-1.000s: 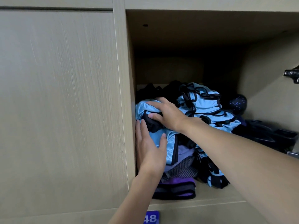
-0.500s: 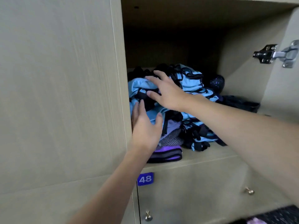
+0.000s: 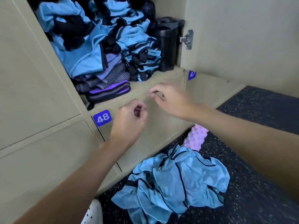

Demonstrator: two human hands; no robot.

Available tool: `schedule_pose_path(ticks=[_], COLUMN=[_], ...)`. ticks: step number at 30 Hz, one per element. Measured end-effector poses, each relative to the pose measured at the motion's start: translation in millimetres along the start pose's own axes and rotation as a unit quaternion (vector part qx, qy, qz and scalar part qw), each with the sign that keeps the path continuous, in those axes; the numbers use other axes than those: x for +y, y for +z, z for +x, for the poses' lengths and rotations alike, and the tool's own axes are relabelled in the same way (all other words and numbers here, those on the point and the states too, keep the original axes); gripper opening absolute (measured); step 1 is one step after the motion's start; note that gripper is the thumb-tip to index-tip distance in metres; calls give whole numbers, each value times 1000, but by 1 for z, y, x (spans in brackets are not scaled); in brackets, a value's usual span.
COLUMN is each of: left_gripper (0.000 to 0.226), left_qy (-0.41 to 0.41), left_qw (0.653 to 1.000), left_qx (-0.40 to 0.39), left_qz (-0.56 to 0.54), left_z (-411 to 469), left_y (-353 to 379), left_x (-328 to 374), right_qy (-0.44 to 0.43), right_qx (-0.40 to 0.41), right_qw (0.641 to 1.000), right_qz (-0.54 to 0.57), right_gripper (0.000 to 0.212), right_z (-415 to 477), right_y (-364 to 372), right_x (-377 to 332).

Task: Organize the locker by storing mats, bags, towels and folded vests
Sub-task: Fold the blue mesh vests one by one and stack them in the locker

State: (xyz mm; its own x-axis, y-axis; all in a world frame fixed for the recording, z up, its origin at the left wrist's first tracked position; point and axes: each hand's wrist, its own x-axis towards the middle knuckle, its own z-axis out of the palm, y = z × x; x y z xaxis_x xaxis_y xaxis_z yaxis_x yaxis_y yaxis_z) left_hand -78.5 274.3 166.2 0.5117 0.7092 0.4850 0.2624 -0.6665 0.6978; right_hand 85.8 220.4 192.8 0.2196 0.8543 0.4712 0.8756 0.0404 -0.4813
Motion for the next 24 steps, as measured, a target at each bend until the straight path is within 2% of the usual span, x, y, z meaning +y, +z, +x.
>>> schedule_pose_path(ticks=[4, 9, 12, 18, 21, 22, 24], left_gripper=[19, 23, 6, 53, 68, 63, 31], left_qy=[-64, -132, -160, -137, -167, -166, -143], left_qw=[992, 962, 940, 927, 915, 913, 914], left_qx=[-105, -232, -294, -332, -350, -356, -357], left_qz=[10, 60, 61, 111, 108, 111, 129], left_z=[-46, -114, -140, -129, -123, -122, -122], left_y=[39, 90, 120, 178, 201, 208, 218], left_x=[-40, -98, -125, -169, -182, -186, -190], right_qy=[92, 189, 255, 288, 295, 298, 303], right_qx=[-57, -128, -164, -167, -151, -147, -141], right_qw=[994, 974, 953, 943, 943, 942, 941], right_qz=[-3, 13, 14, 18, 32, 36, 45], right_gripper=[14, 12, 17, 31, 37, 37, 36], right_z=[-74, -176, -224, -255, -252, -251, -248], right_y=[34, 92, 119, 151, 161, 164, 166], right_x=[31, 72, 93, 122, 132, 135, 140])
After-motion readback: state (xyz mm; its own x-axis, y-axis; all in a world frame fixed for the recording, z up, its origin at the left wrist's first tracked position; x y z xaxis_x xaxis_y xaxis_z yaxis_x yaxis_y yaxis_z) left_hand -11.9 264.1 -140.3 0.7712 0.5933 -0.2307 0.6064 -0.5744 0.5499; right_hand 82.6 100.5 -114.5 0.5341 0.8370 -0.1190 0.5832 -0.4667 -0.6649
